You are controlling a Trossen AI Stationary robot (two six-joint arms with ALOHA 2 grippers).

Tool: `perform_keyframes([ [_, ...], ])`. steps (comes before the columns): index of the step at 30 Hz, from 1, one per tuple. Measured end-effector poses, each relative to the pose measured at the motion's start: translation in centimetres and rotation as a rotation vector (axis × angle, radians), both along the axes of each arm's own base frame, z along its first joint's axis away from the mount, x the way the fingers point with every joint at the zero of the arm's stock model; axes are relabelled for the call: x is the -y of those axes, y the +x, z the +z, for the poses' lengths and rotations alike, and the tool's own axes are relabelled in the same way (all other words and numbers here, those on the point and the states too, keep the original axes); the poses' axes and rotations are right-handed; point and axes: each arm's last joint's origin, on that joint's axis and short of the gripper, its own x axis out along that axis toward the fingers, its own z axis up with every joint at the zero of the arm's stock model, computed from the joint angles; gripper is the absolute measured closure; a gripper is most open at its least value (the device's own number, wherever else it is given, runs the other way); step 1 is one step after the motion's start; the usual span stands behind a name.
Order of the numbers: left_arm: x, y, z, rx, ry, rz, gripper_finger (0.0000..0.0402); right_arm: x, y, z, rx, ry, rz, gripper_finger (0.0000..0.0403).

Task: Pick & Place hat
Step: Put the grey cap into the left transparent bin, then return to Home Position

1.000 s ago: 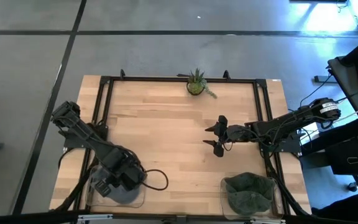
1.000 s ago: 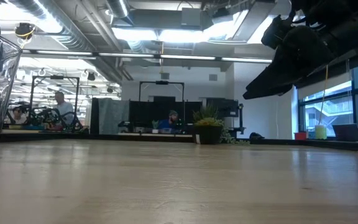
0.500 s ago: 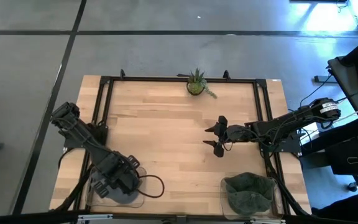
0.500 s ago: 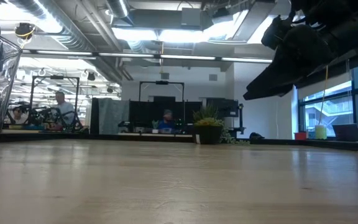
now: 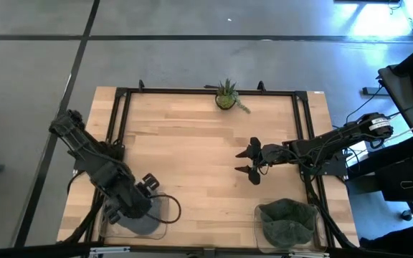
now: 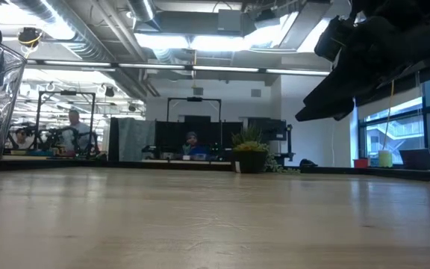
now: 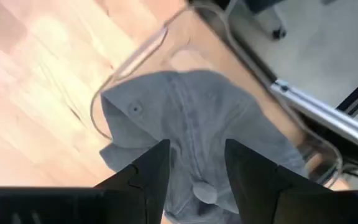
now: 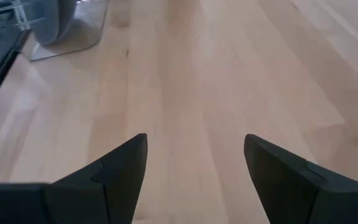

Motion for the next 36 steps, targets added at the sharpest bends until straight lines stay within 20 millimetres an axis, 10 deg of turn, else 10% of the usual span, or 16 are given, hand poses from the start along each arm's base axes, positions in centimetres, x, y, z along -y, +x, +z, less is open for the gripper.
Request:
perform_keyframes([
  [10,-4.4,-2.0,2.7,0.439,-0.134,0.175,0.0255,0.0,0.1,0.1,0.014,0.006,0.003,0.0137],
  [20,-11.3,-5.0,-1.0,0.921,-0.225,0.511,0.0253,-0.1,-0.3,1.4,0.149,0.011,0.209,0.0137],
  [36,-16.9,-7.4,-8.4,1.329,-0.189,0.992,0.0252,3.9,-9.0,-0.2,0.514,0.029,0.118,0.0137],
])
